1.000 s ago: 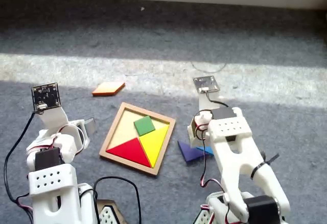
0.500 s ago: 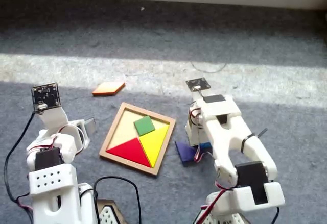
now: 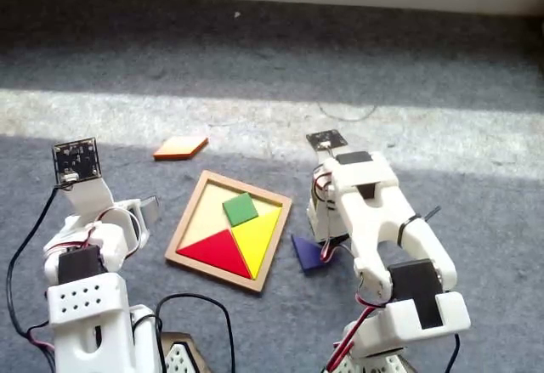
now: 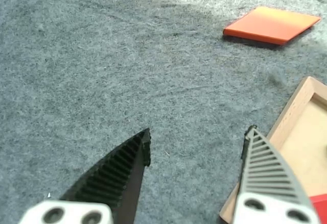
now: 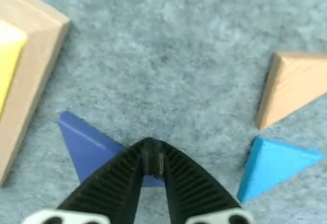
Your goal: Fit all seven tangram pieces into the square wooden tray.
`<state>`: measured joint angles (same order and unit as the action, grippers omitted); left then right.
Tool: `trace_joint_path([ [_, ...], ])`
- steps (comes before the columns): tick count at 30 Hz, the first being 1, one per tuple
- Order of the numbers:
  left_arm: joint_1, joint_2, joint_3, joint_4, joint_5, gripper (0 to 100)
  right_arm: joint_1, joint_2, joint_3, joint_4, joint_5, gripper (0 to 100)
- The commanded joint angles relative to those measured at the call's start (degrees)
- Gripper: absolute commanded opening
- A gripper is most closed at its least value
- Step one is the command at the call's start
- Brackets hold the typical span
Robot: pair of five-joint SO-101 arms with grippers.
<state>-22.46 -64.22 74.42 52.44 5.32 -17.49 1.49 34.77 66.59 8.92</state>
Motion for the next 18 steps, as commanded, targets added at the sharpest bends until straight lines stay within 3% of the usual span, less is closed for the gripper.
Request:
trace_joint_path([
  [1,0.66,-0.92,-0.04,-1.05,-0.44,29,-0.66,-0.31,-3.56,1.89,1.23,0.6],
  [6,0.66,-0.92,-0.04,-1.05,-0.44,29,-0.66,-3.47,-4.09,2.77,1.49,0.6],
  [11,0.66,-0.92,-0.04,-1.05,-0.44,29,0.04,-22.64,-3.56,6.37,4.4,0.6],
  [18,0.57,-0.92,-0.04,-1.05,-0.44,29,9.45,-40.75,1.27,9.01,4.48,0.6],
])
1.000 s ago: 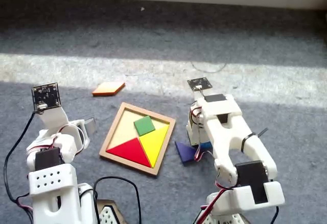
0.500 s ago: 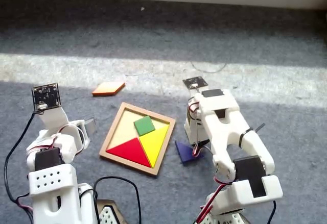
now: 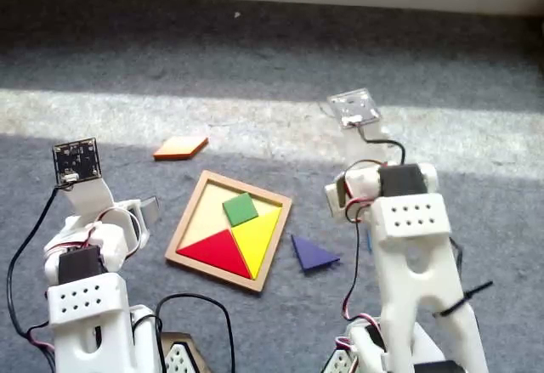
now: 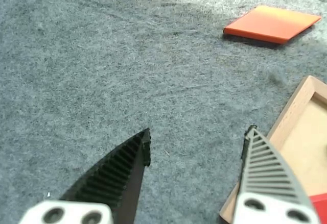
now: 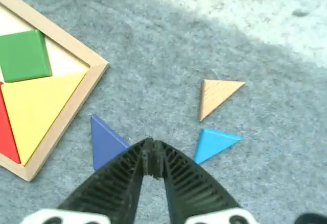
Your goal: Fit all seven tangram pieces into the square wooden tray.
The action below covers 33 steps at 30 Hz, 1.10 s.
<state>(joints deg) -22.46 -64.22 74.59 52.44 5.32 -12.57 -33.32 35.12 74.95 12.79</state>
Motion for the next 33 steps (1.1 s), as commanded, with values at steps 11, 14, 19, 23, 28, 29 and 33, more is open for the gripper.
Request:
trace_joint_path([
  [11,-1.89,-0.92,-0.31,-1.05,-0.26,29,11.82,-6.37,10.59,-3.3,-0.53,0.6],
  [14,-3.82,-0.92,-0.31,-1.05,-0.09,29,11.47,-6.29,15.16,-10.15,-7.47,0.6],
  [19,-3.91,-0.92,-0.31,-1.05,-0.09,29,10.33,-6.29,22.99,-16.22,-10.73,0.6],
  [23,-3.82,-0.92,-0.22,-1.93,0.0,29,10.15,-6.2,23.34,-15.96,-10.81,0.7],
  [28,-3.82,-0.92,0.57,-3.69,0.0,29,10.24,-5.93,23.34,-15.96,-10.73,9.1],
  [29,-3.82,-0.92,0.57,-3.78,0.0,29,10.33,-5.14,23.34,-15.96,-10.55,11.8],
  [33,-3.74,-0.92,0.57,-3.78,0.0,29,10.33,3.74,19.65,-17.27,-10.37,14.5],
])
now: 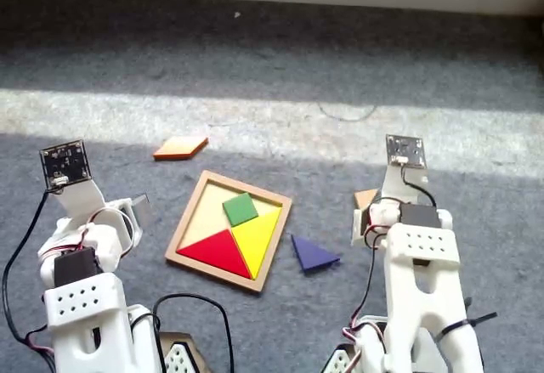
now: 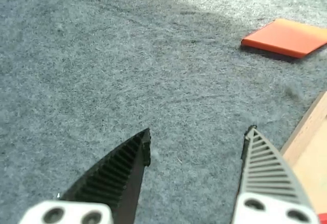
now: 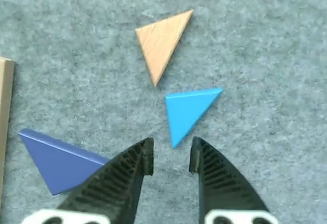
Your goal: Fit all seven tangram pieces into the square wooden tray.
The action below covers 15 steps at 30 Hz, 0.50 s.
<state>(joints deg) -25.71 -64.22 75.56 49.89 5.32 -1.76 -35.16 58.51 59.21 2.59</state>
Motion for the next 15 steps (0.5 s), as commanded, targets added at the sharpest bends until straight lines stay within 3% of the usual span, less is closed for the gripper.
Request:
trace_joint_path([
  [1,-0.48,-0.92,-0.4,-1.32,0.0,29,-0.4,8.66,-5.85,-1.45,-0.18,14.5],
  [8,-0.4,-0.92,-0.4,-1.32,0.0,29,1.36,23.34,-17.89,-1.54,-0.09,14.5],
  [15,-0.4,-0.92,-0.4,-1.32,0.0,29,1.54,30.99,-19.3,-1.71,-0.09,14.5],
])
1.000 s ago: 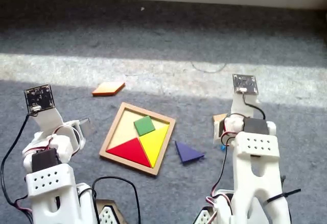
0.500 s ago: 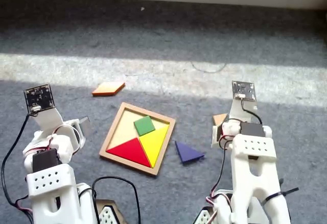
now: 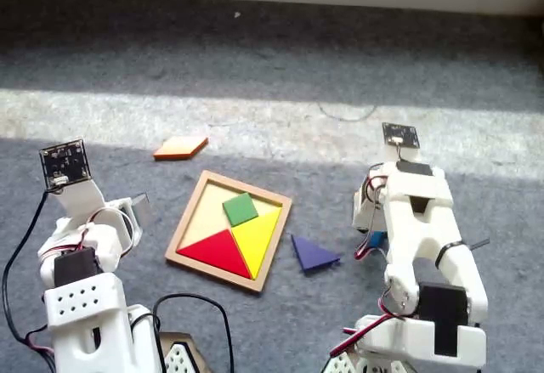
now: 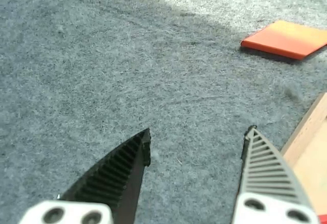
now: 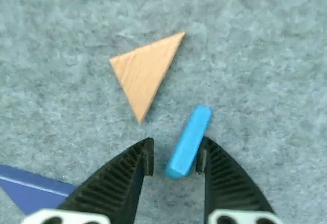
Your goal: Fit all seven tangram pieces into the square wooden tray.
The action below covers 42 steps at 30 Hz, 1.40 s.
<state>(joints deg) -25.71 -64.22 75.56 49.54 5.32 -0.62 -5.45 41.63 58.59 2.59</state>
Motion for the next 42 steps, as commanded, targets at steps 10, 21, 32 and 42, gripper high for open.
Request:
trace_joint_path([
  [10,-0.4,-0.92,-0.4,-0.97,0.0,29,0.48,4.53,-2.42,-0.92,0.0,6.0],
  [21,0.48,-0.92,-0.31,-0.97,-0.18,29,3.47,-7.96,-1.98,-0.75,3.87,0.5],
  [32,0.48,-0.92,-0.31,-0.88,-0.09,29,-17.54,-27.47,2.33,7.87,8.97,0.5],
  [42,0.48,-0.92,-0.31,-0.7,-0.09,29,-31.25,-9.1,-12.18,8.13,12.31,0.5],
])
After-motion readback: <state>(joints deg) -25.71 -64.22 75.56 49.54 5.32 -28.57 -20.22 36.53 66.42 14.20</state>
